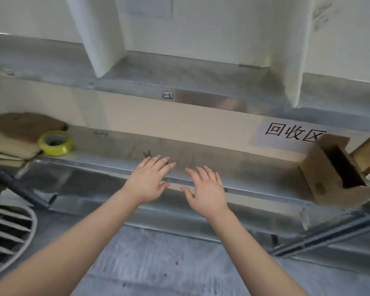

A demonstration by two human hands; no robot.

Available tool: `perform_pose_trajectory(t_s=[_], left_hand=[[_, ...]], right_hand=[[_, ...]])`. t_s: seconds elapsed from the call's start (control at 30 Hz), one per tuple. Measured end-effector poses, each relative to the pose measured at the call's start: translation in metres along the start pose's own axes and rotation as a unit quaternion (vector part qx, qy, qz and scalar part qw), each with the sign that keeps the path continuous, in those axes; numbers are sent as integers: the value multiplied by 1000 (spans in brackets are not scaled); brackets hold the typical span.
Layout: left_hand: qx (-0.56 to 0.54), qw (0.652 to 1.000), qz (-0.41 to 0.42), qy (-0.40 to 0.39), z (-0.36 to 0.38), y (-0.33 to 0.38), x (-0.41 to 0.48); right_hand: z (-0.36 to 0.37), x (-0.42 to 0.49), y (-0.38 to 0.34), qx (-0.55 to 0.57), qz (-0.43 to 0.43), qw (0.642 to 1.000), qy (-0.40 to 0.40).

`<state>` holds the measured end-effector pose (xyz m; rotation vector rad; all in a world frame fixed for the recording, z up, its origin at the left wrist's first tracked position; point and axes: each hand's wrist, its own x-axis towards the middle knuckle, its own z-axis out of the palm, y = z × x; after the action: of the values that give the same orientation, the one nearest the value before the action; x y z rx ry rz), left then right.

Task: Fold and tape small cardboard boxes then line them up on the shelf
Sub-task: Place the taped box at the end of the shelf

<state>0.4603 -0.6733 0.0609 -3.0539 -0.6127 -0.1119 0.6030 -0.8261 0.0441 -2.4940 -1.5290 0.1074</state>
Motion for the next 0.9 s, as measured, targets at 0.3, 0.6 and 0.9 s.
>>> perform_pose_trajectory(t_s=[0.3,0.6,0.9], left_hand=[[8,998,-65,-23,0,-236,-100],[28,983,-175,-51,15,-453,-151],[17,976,-203,-81,33,-626,-189]], right_hand=[[56,105,-234,21,-74,997,-6],[126,236,-393,17,-145,988,-57],[174,325,-512,14,-141,986,-91]])
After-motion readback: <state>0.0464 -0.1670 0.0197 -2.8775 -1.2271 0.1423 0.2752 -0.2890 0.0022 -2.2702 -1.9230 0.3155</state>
